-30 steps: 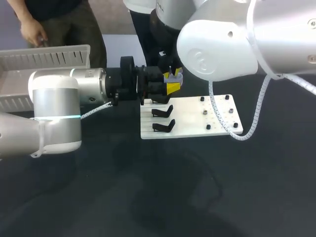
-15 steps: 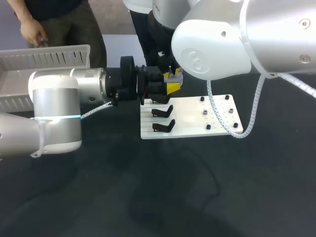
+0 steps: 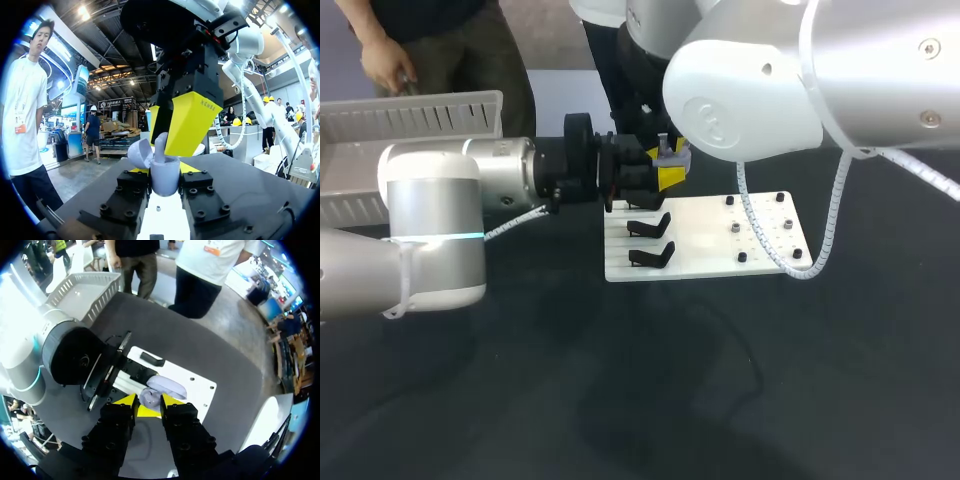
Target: Pick up each earbud case from the left stands, insert the matching earbuds, close the lid, and place the case in the box.
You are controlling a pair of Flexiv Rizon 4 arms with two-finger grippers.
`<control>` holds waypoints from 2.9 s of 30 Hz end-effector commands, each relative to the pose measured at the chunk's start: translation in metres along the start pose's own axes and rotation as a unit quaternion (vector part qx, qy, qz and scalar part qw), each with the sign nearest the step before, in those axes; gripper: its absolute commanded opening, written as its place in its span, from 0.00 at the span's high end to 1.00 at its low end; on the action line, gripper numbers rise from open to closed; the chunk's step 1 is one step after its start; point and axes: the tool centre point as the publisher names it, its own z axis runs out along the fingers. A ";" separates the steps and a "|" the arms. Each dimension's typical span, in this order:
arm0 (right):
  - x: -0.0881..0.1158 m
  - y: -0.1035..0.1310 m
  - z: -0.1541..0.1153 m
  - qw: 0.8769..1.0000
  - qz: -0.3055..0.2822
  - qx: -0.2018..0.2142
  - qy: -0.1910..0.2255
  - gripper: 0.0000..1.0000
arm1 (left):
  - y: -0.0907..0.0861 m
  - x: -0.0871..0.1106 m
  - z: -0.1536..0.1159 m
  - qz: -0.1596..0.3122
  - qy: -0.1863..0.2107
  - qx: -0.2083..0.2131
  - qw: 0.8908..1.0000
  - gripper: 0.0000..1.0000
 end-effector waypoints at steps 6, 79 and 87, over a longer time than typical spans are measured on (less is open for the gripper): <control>-0.001 -0.002 0.000 1.000 0.000 0.000 0.001 0.58 | -0.001 0.000 0.000 0.001 0.000 0.000 1.000 1.00; 0.040 -0.050 -0.045 0.974 0.174 -0.044 -0.140 0.00 | 0.026 -0.059 -0.080 0.065 -0.005 -0.060 0.996 1.00; 0.066 -0.040 -0.035 0.972 0.205 -0.043 -0.109 0.00 | 0.059 -0.072 -0.169 0.105 0.049 -0.141 0.983 1.00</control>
